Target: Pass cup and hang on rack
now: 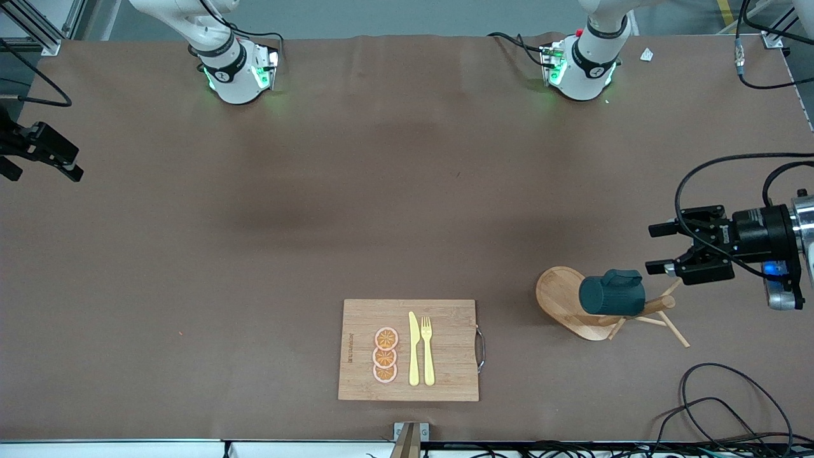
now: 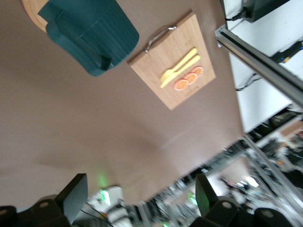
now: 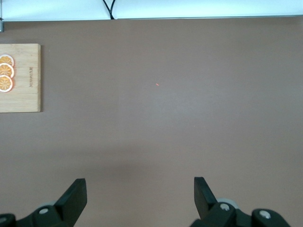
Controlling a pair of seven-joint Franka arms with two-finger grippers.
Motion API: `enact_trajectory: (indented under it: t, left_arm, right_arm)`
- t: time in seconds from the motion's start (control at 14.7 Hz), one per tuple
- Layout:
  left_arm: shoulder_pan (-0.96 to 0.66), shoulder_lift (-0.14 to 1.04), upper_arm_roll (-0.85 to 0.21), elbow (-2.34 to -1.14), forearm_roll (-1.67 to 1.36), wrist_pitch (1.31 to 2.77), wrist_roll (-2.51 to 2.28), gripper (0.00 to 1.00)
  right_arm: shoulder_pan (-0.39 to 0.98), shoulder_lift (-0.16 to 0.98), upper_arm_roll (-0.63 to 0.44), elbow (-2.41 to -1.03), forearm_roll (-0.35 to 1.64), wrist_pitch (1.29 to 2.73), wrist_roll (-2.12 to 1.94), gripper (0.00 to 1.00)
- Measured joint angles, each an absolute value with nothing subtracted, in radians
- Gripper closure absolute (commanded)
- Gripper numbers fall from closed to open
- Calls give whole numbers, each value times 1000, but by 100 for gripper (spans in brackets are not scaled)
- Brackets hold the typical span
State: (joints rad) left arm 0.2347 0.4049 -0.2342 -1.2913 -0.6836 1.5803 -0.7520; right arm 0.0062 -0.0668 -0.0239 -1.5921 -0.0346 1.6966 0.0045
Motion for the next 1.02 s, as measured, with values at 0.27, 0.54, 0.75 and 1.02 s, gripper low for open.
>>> enact_trajectory:
  t: [0.27,0.54,0.75,1.02]
  left_arm:
    - [237,347,-333,-1278,-375,1580,-650,0]
    - [237,286,-428,-1276,-102,1580,-481,0]
    - [237,245,-429,-1277,-20,1570,-341,0]
    - [127,179,-264,-1284,15,1550,-151,0]
  right_arm:
    - [32,-67,-22,-1592,-77,1723,2,0]
    - [35,-60,-27,-1595,-79,1692,2,0]
    - [29,-32,-35,-1597,-79,1622,2,0]
    - [6,2,-39,-1597,-72,1600,3,0]
